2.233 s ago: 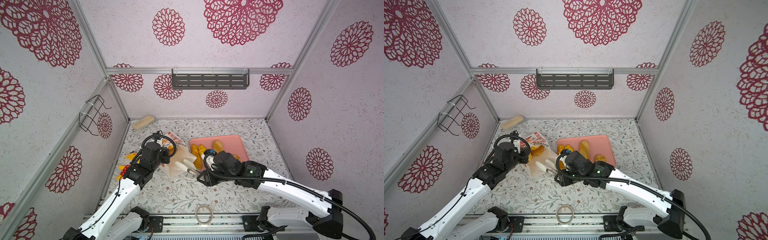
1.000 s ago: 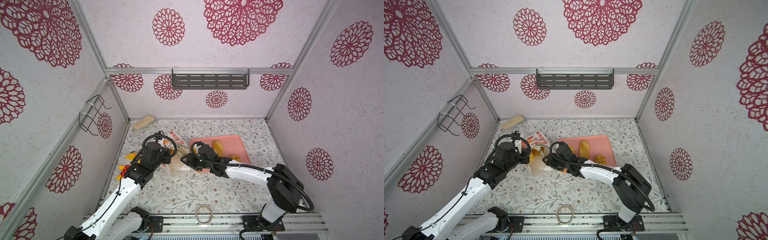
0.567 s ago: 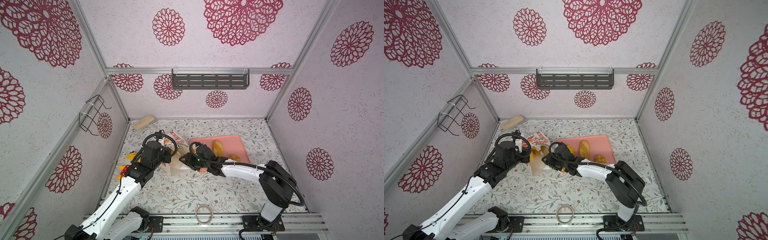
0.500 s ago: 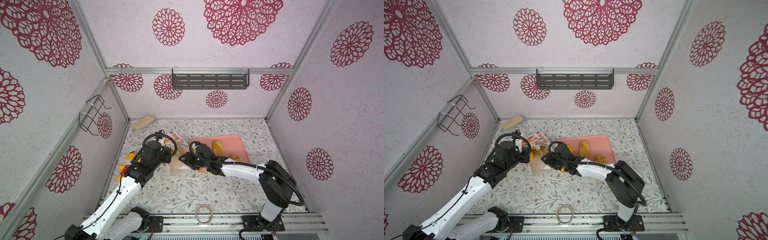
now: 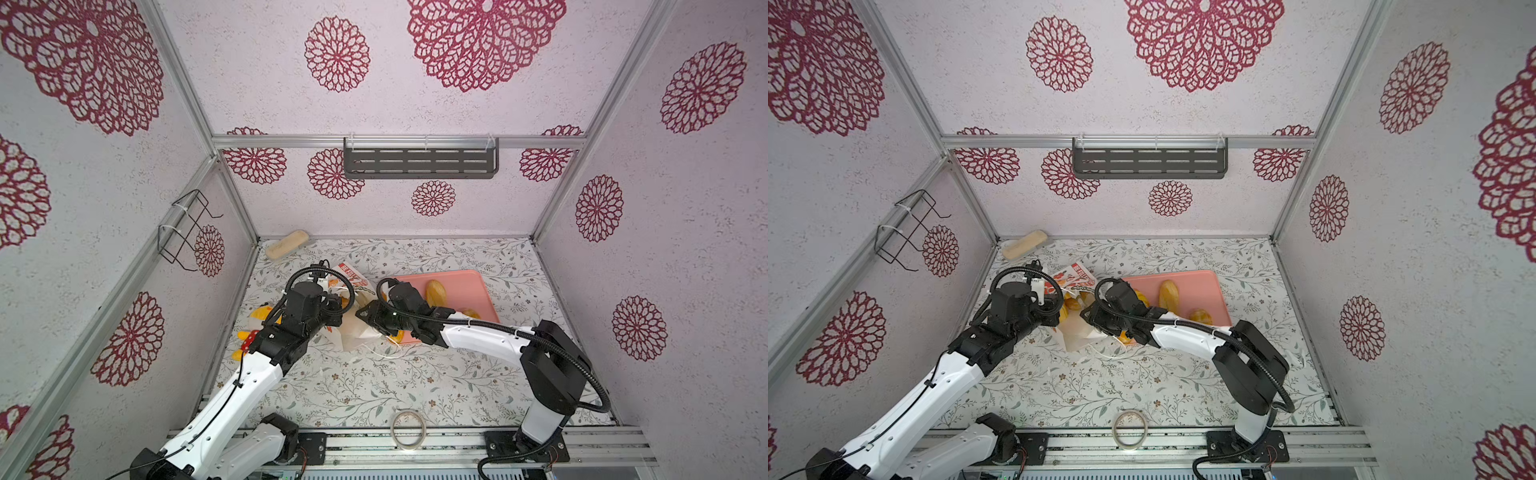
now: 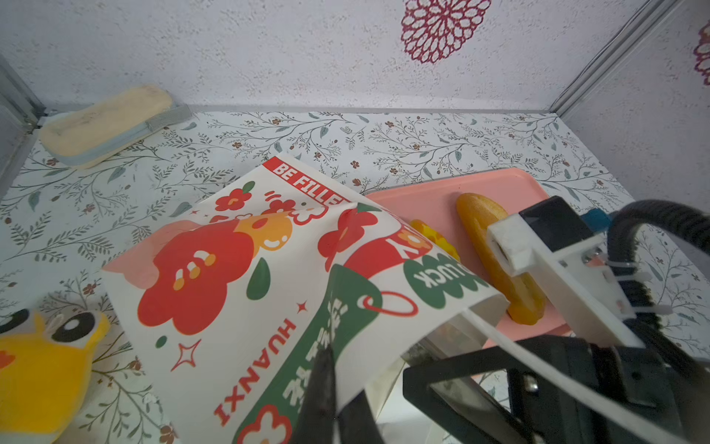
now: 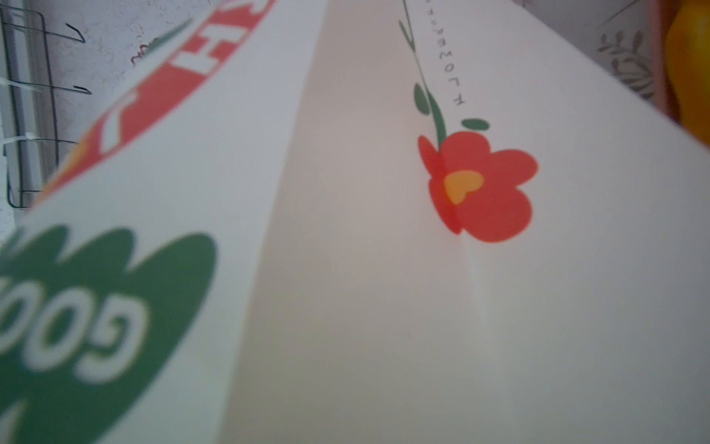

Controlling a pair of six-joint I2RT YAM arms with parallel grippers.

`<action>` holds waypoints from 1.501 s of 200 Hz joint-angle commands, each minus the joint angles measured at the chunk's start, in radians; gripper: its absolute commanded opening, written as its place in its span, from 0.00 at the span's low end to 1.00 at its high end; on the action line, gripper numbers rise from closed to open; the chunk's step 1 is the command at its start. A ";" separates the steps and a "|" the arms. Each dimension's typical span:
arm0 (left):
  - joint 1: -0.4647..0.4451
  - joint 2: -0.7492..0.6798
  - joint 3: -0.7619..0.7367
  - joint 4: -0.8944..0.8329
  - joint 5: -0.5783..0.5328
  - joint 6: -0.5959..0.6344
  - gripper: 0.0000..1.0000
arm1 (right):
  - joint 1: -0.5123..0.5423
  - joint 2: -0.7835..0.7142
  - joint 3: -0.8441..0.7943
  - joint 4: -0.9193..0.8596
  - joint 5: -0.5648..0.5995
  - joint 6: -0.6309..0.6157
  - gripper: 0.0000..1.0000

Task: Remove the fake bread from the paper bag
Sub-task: 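Push the tongs deeper into the bag and close them on the striped yellow bread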

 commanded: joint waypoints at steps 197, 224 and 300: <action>-0.004 0.011 0.029 0.011 0.033 0.003 0.00 | 0.001 0.006 0.144 -0.058 0.035 -0.095 0.41; -0.004 0.013 0.024 0.022 0.038 -0.005 0.00 | 0.000 0.025 0.144 -0.049 0.036 -0.089 0.42; -0.004 0.018 0.023 0.029 0.033 -0.024 0.00 | 0.003 0.065 0.167 -0.040 0.031 -0.099 0.22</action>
